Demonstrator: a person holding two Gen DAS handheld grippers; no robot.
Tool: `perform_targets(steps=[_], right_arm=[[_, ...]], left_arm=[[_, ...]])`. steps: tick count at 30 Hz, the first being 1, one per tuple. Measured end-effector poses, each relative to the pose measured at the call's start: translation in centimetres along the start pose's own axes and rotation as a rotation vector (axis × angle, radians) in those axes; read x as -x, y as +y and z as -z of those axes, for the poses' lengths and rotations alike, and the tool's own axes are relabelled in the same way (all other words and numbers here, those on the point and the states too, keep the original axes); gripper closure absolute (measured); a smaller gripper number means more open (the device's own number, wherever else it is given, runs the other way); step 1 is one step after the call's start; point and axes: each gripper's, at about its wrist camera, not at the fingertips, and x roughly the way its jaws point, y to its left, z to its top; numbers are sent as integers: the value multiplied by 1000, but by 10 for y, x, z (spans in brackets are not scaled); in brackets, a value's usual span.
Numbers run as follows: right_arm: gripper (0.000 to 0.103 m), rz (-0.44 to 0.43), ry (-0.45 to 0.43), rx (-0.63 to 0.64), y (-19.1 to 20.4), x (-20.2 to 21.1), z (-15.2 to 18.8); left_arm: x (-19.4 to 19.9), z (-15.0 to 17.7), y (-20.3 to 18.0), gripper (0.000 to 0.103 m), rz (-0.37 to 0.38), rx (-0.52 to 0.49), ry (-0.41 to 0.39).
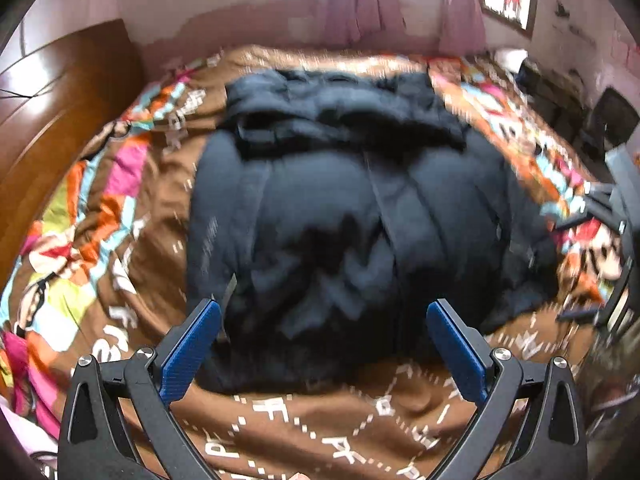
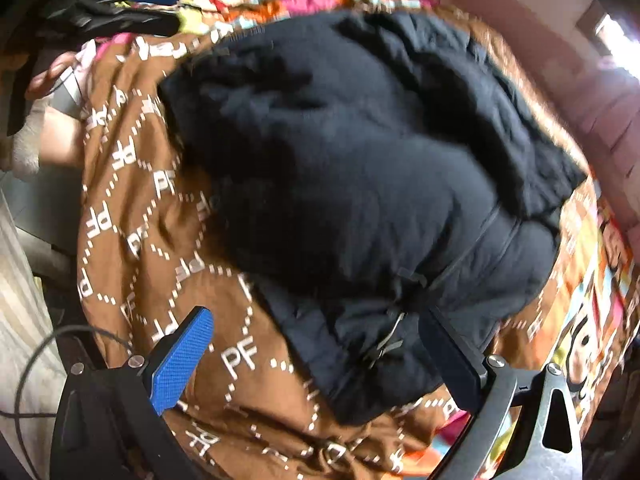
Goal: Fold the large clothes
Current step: 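Grasp the side edge of the folded jacket with the right tool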
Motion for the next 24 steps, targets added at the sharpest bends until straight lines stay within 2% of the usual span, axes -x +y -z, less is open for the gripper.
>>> perform_targets(steps=[3,6,11,13,16,19,24], right_arm=[[0,4,68,19,-2,-15,12],[0,23,99,30,-8,-28,20],[0,33,124,9,-21,-63,27],[0,39,126,0,-22,-74,29],[0,64,160,-36,-21,-88,34],[0,72,156,-21,-19,-88,34],[0,108,108,28,-7,-81,34]], left_arm=[[-19,17,-4,2,3,-49,46],[-40,35,-7,2,-12,-141,75],[-64,54,-5,2,-91,-253,123],[-69,57,-1,2,-93,-261,131],[-83,64,10,2,-32,-253,177],[-90,72,17,2,-11,-242,203],[-86,79,14,2,-38,-270,186]])
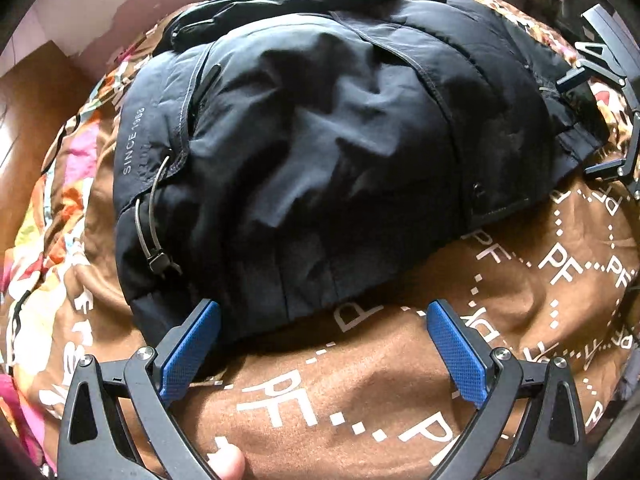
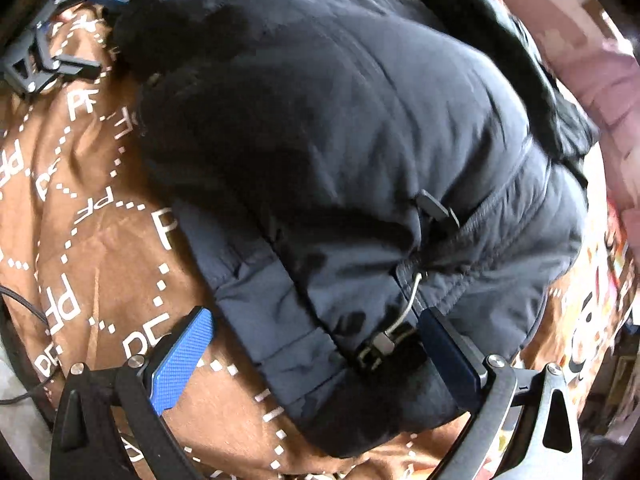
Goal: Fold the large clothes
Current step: 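Grasp the side edge of the folded jacket with the right tool, then grasp the jacket edge with the left tool while the right tool holds its edge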
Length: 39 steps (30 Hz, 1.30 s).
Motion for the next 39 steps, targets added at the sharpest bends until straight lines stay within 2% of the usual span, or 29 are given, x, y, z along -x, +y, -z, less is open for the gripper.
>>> perform_targets(steps=[3,6,10,13,15,16,18,20,22,23,26,28,30,32,36,39], right_arm=[[0,86,3,70,17,-9,-1],[0,173,11,120,29,-17,-6],[3,258,3,117,29,-17,-11],[13,206,43,85,22,-23,-12],[27,200,41,105,25,-25,-15],[41,182,43,126,30,-24,-15],[50,173,45,140,38,-22,-12],[65,145,46,129,36,-20,-11],[78,114,27,84,26,-11,-10],[81,86,18,53,18,-7,-11],[86,-15,-14,-68,-10,11,-8],[86,-93,-35,-131,-24,21,-5],[86,-214,-40,-222,-45,25,0],[82,-276,-51,-278,-60,27,7],[78,-248,-47,-217,-58,26,16],[75,-239,-33,-217,-45,24,17]], left_arm=[[-2,-1,-5,2,-11,-2,8],[0,0,-1,2,14,22,-7],[3,-5,4,2,38,66,-22],[4,-7,4,2,33,62,-22],[4,-8,0,2,32,53,-25],[4,-8,0,2,33,47,-27],[3,-7,-1,2,39,42,-34],[9,-8,1,2,79,59,-66],[17,-8,-1,2,102,75,-97],[20,-9,-1,2,100,74,-109],[21,-11,-7,2,67,47,-109],[17,-11,-11,2,51,27,-89],[13,-9,-11,2,45,17,-77],[10,-9,-11,2,36,14,-71],[5,-9,1,2,37,34,-59],[10,-9,2,2,97,34,-71]])
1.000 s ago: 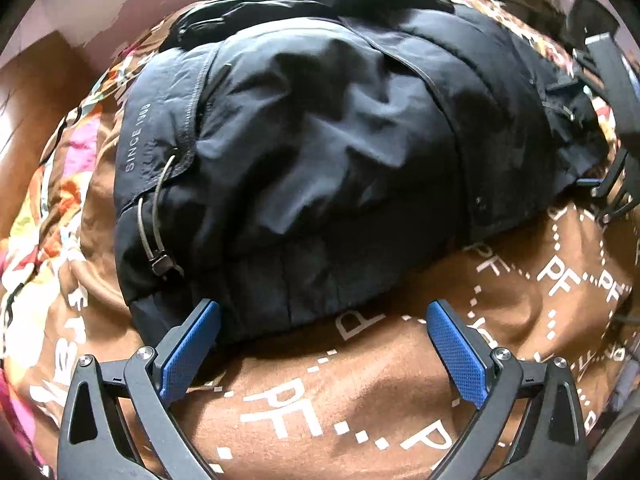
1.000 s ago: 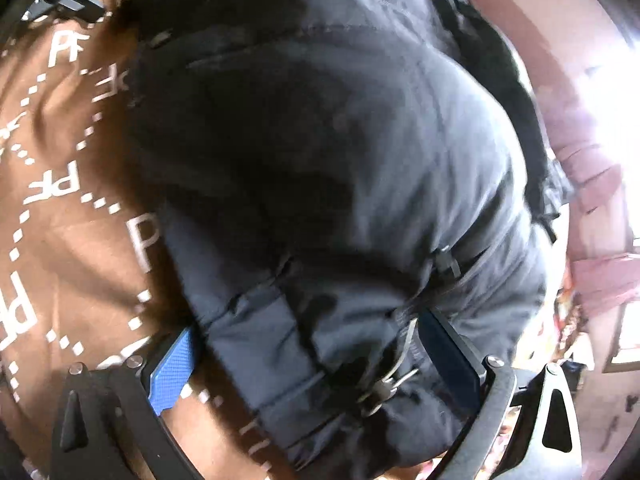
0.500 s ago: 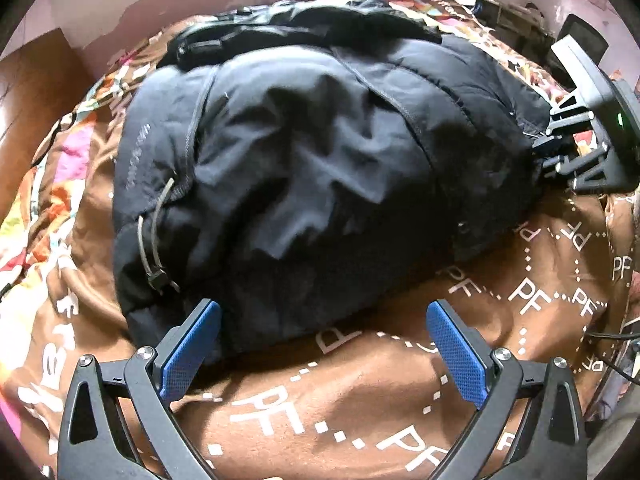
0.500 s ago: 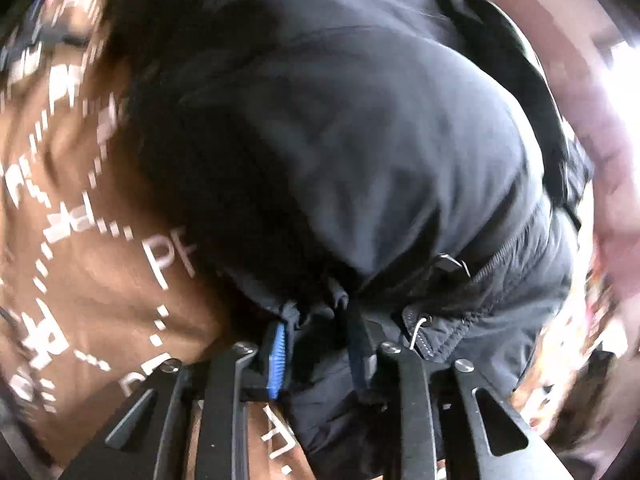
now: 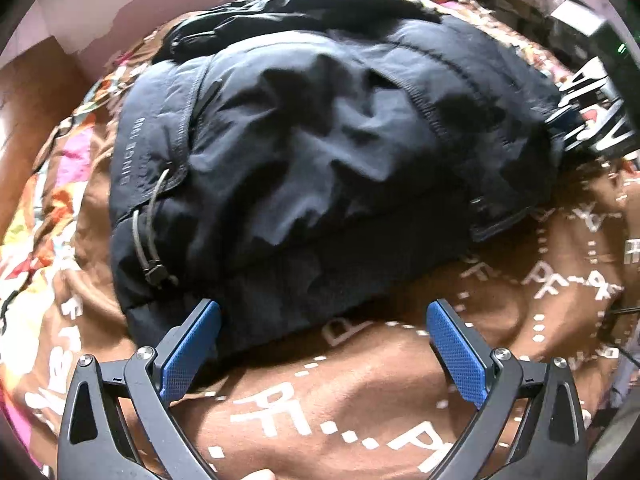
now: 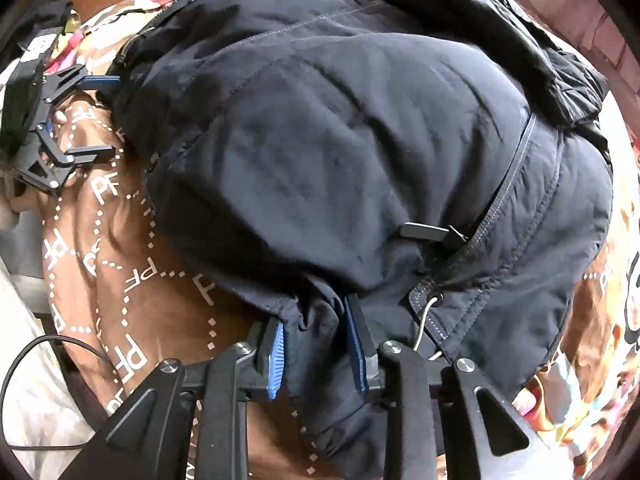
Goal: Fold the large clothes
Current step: 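Grasp the jacket edge with the left tool while the right tool holds its edge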
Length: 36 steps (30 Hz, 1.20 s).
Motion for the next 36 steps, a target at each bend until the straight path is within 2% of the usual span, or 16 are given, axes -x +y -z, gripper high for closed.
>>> perform_targets(steps=[1,3,5,7,10,12,13,14,16,18,21,28,30,34,36], right_arm=[[74,10,5,3,3,-6,-7],[61,50,32,38,17,-11,-9],[42,115,42,101,49,-20,-24],[33,189,46,159,64,-23,-23],[32,308,72,207,74,-39,-21],[32,359,115,203,77,-55,-22],[39,374,114,209,79,-57,-23],[58,380,105,220,82,-55,-25],[79,339,78,218,84,-45,-34],[92,334,32,176,78,-27,-44],[95,272,-15,75,61,-2,-58],[96,80,-105,-72,32,48,-71],[96,52,-120,-91,20,53,-79],[96,33,-139,-96,24,55,-79],[96,14,-146,-114,19,49,-74]], left_arm=[[2,0,-1,2,9,0,-6],[4,0,-4,2,-1,-10,-10],[2,-1,-4,2,-33,-20,-5],[-2,-1,-5,2,-56,-19,7],[-7,-1,-6,2,-98,-19,19],[-8,1,-8,2,-121,-29,20],[-10,1,-11,2,-146,-47,22],[-11,2,-13,2,-166,-66,21],[-16,3,-20,2,-216,-122,27],[-21,5,-27,2,-254,-172,32],[-31,10,-36,2,-293,-235,45],[-46,11,-39,2,-311,-257,76],[-48,10,-38,2,-327,-269,75],[-48,9,-38,2,-341,-288,58],[-49,8,-36,7,-353,-291,51]])
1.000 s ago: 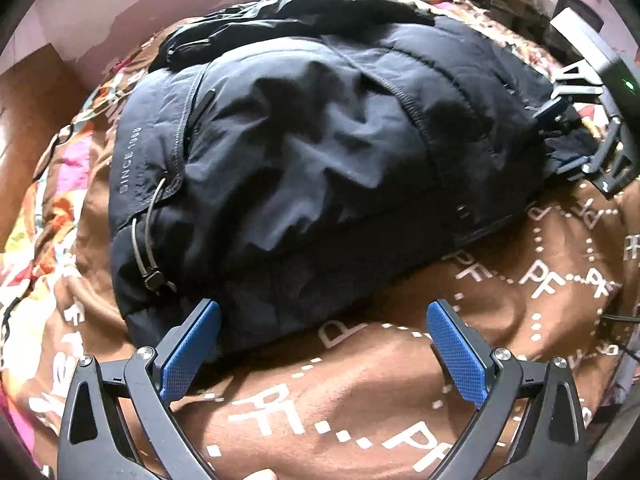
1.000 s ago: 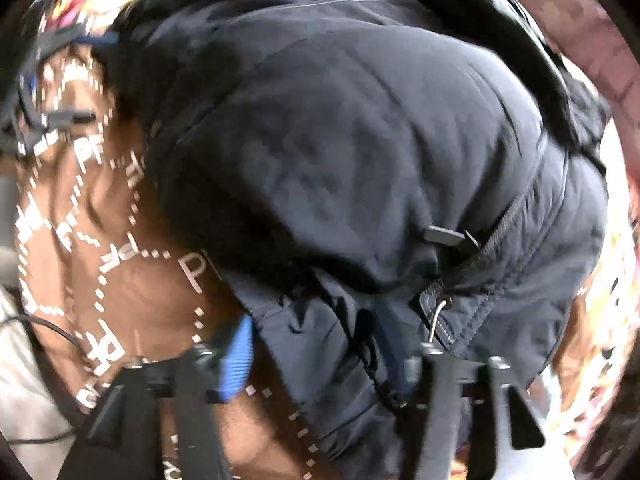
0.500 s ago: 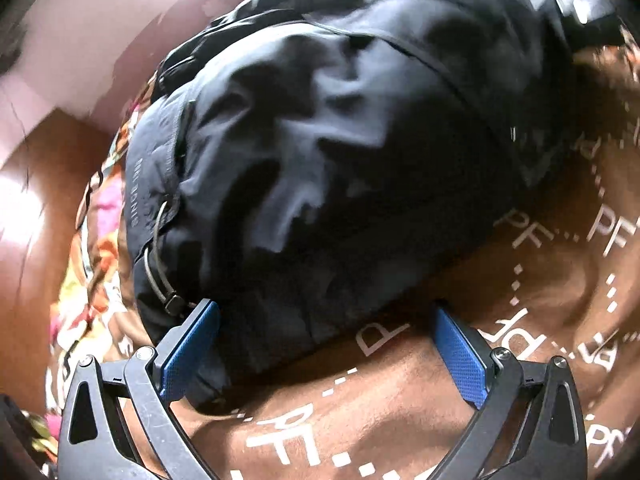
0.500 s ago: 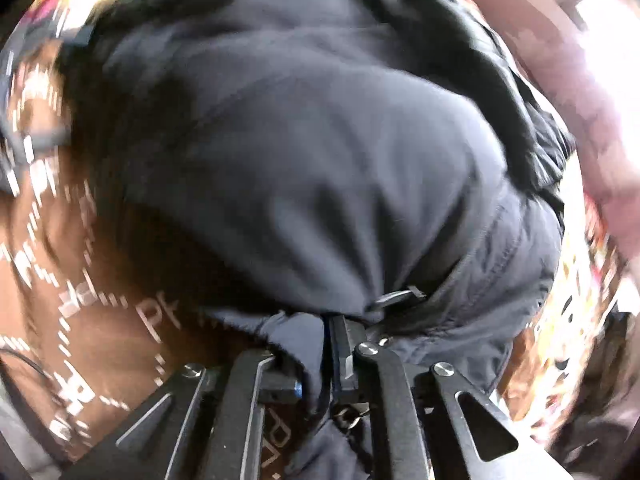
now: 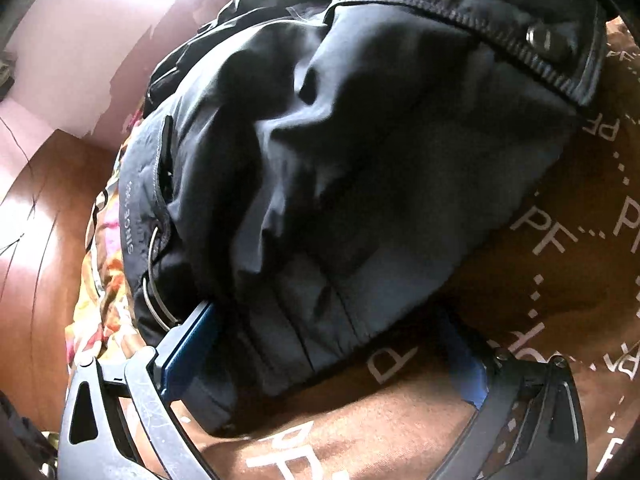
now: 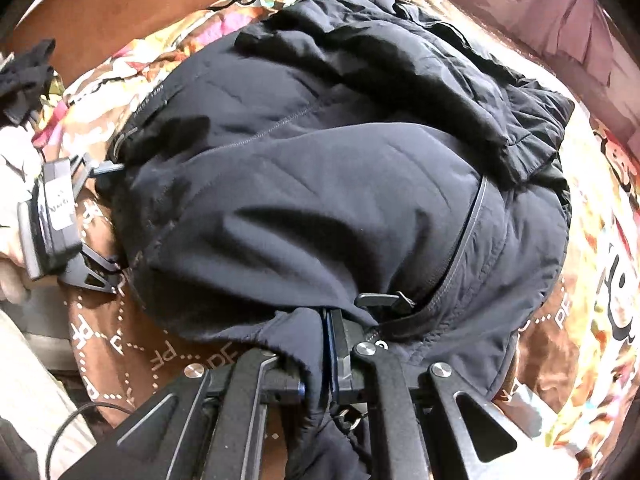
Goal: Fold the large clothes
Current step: 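Grasp the jacket edge with the left tool while the right tool holds its edge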
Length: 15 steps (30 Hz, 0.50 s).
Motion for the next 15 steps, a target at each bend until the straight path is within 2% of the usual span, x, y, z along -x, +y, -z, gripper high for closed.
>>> perform_targets(steps=[3,9,11,15], right_arm=[[96,-25,-5,-15,-8,1,-6],[94,-40,63,-21,-12,-17,6],[94,-46,84,-33,-13,-22,10],[92,-56,97,-45,-15,-28,15]], left_arm=[[-1,-2,1,14,-40,-12,-7],[-12,-4,10,17,-82,-48,-14],[-13,-4,7,24,-115,-72,-22],[-10,-3,2,51,-202,-109,-51]])
